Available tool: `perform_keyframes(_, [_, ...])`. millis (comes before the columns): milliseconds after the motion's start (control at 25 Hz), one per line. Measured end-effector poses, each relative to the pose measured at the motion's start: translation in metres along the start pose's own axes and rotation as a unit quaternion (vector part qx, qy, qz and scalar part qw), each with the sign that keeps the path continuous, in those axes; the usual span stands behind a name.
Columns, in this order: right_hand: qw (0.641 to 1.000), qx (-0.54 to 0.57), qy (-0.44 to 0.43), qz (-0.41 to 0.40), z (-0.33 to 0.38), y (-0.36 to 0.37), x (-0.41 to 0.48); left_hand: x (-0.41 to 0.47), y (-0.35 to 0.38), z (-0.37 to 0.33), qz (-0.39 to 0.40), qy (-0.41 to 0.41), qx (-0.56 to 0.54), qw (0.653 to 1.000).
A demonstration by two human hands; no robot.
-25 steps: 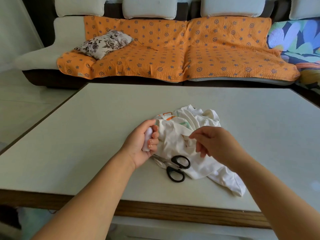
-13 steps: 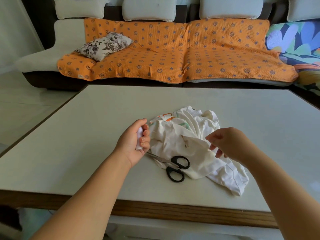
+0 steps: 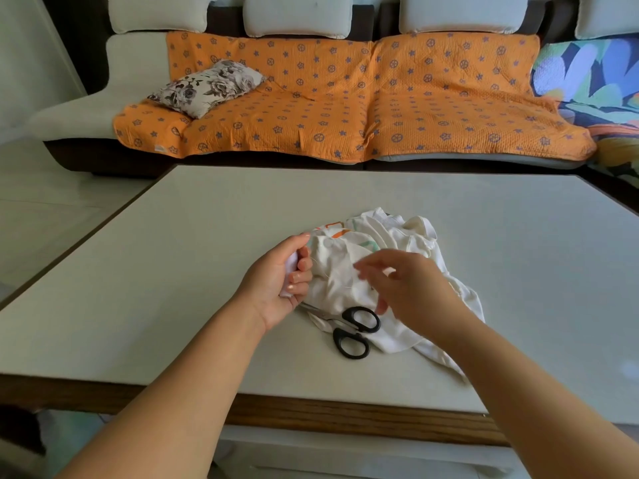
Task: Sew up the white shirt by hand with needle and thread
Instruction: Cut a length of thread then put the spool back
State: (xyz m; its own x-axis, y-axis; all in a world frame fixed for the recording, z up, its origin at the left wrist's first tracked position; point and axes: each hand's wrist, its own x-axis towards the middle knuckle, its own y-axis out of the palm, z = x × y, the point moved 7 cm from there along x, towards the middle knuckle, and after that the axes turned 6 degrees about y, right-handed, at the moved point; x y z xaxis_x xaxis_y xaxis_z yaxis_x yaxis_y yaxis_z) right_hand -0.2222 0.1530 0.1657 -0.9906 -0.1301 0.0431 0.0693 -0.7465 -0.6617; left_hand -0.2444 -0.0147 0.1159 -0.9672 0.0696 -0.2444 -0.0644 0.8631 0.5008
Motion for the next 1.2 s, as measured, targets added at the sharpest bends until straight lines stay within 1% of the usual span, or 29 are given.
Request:
perform_keyframes(40, [0.997,-0.069,0.008,0.022,-0.004,0.007,0.000,0.000,0.001,0.000,0.003,0.006,-0.002,1.000])
perform_keyframes(120, [0.974,-0.221,0.006,0.053,-0.015,0.025,-0.002,0.000,0.000,-0.001,0.004,0.024,-0.004,1.000])
perform_keyframes(160, [0.960,-0.271,-0.002,0.063,-0.021,0.037,-0.004,0.001,-0.001,-0.001,0.004,0.031,-0.004,1.000])
perform_keyframes(200, [0.952,-0.298,-0.004,0.068,-0.025,0.048,-0.007,0.001,-0.002,-0.001,0.005,0.035,-0.002,0.999])
perform_keyframes(320, [0.950,-0.309,-0.011,0.053,-0.025,0.062,-0.011,0.002,-0.003,-0.002,-0.001,0.034,-0.007,0.999])
perform_keyframes(400, [0.953,-0.294,-0.013,0.072,-0.026,0.064,-0.014,0.002,-0.003,-0.003,-0.010,0.030,-0.025,0.999])
perform_keyframes(480, [0.944,-0.314,-0.018,0.099,-0.026,0.065,-0.019,0.002,-0.005,-0.004,-0.021,0.027,-0.037,0.999])
perform_keyframes(520, [0.941,-0.321,-0.021,0.100,-0.025,0.064,-0.022,0.002,-0.007,-0.004,-0.027,0.026,-0.039,0.999])
perform_keyframes(680, [0.939,-0.339,-0.001,0.065,-0.019,0.039,-0.025,0.002,-0.012,-0.007,-0.052,0.030,-0.047,0.997])
perform_keyframes(760, [0.936,-0.346,0.033,0.061,-0.020,0.015,-0.026,0.001,-0.016,-0.010,-0.066,0.041,-0.053,0.996])
perform_keyframes(800, [0.939,-0.331,0.059,0.068,-0.024,0.004,-0.026,0.001,-0.019,-0.012,-0.074,0.047,-0.058,0.994])
perform_keyframes(880, [0.959,-0.245,0.112,0.088,-0.030,-0.012,-0.029,0.001,-0.023,-0.014,-0.080,0.057,-0.079,0.992])
perform_keyframes(920, [0.968,-0.194,0.129,0.094,-0.031,-0.016,-0.031,0.000,-0.023,-0.014,-0.077,0.060,-0.093,0.991])
perform_keyframes(1000, [0.977,-0.129,0.139,0.098,-0.031,-0.016,-0.032,0.000,-0.021,-0.012,-0.066,0.063,-0.114,0.989])
perform_keyframes(1080, [0.979,-0.074,0.148,0.118,-0.027,-0.005,-0.035,-0.001,-0.016,-0.011,-0.056,0.064,-0.124,0.989])
perform_keyframes(1200, [0.968,0.029,0.157,0.191,-0.021,0.025,-0.038,-0.002,-0.009,-0.009,-0.046,0.063,-0.131,0.988])
